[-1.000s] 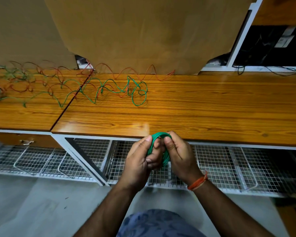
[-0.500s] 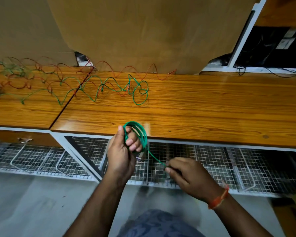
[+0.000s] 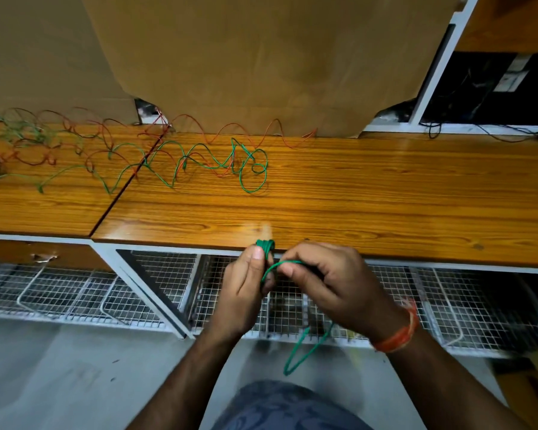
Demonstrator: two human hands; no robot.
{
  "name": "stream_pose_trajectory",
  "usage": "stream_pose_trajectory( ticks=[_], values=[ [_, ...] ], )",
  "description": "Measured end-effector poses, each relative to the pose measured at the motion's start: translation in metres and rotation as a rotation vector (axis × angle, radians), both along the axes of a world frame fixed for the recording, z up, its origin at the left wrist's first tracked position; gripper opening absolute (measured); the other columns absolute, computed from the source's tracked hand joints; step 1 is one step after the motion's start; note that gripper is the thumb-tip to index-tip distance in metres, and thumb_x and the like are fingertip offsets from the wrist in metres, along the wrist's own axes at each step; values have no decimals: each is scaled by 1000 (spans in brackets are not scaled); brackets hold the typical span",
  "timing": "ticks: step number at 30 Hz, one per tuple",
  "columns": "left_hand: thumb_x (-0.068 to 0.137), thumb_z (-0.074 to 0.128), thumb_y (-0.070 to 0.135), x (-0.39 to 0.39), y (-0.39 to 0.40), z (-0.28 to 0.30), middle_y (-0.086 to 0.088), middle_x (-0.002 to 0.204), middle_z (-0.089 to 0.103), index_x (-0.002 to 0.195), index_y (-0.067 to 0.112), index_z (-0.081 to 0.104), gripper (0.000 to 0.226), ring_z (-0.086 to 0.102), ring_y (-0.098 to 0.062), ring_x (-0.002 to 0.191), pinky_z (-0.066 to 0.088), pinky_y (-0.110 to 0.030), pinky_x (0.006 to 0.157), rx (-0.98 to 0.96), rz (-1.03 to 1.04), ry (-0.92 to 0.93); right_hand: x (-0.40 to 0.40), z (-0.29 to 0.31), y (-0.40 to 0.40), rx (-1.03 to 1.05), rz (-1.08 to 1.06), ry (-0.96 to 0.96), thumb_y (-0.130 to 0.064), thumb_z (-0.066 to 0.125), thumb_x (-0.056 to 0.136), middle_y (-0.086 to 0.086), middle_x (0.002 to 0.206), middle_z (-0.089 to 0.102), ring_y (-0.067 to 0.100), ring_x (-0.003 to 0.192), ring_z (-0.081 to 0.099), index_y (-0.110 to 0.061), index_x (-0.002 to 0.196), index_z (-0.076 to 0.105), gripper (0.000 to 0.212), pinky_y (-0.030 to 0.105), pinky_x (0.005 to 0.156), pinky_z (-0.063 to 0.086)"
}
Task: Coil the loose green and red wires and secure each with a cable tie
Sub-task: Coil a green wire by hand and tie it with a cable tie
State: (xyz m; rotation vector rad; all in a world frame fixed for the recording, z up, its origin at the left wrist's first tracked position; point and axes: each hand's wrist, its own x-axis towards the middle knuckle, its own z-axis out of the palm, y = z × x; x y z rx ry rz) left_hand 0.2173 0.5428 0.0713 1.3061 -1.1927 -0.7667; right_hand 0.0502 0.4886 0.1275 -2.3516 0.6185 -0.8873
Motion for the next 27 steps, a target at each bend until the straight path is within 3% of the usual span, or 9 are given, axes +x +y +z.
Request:
stream_pose_trajectory(
  ticks=[2,5,9,15,20,23,27],
  values=[
    [106,25,52,2,2,-1,8,55,42,76,18,51,52,34,-7,51,29,-21,52,6,-55,15,-1,3,-9,-15,-50,-23,-22,62,100,-6,85,71,9,79,65,-15,97,73,13,36,70,51],
    [100,35,56,4,5,0,11,58,40,83,18,56,47,32,-9,52,25,-23,51,17,-137,55,-1,0,-17,-17,-88,-53,-23,64,99,-6,87,71,10,81,66,-14,96,74,14,36,72,51],
    [102,41,51,6,8,2,9,62,43,79,27,57,37,35,-11,54,27,-26,53,20,-165,37,-2,-13,-24,49,-140,-99,-22,63,100,-7,88,72,11,84,67,-15,97,75,14,38,73,51],
    [106,38,32,3,10,7,10,60,43,75,29,54,36,36,-9,54,29,-22,52,13,-157,59,-1,-31,-27,83,-167,-120,-21,63,100,-8,93,70,10,93,65,-16,102,77,15,29,79,50],
    [104,38,39,0,8,6,4,56,33,75,21,51,37,24,-12,49,20,-27,48,39,-190,417,1,-45,-26,76,-166,-113,-17,58,101,-10,99,69,6,99,63,-17,109,74,17,22,84,47],
    [104,36,40,1,5,7,6,53,29,76,20,52,37,22,-9,43,23,-24,44,12,-228,658,-1,-58,-29,116,-181,-54,-20,58,100,-10,104,71,7,102,64,-19,113,73,20,28,86,50],
    [108,33,37,4,2,9,9,51,29,83,15,45,34,26,-4,40,29,-20,43,-61,-205,895,-2,-70,-23,265,-145,53,-22,62,98,-16,88,68,1,83,62,-28,114,71,19,22,72,47]
  ],
)
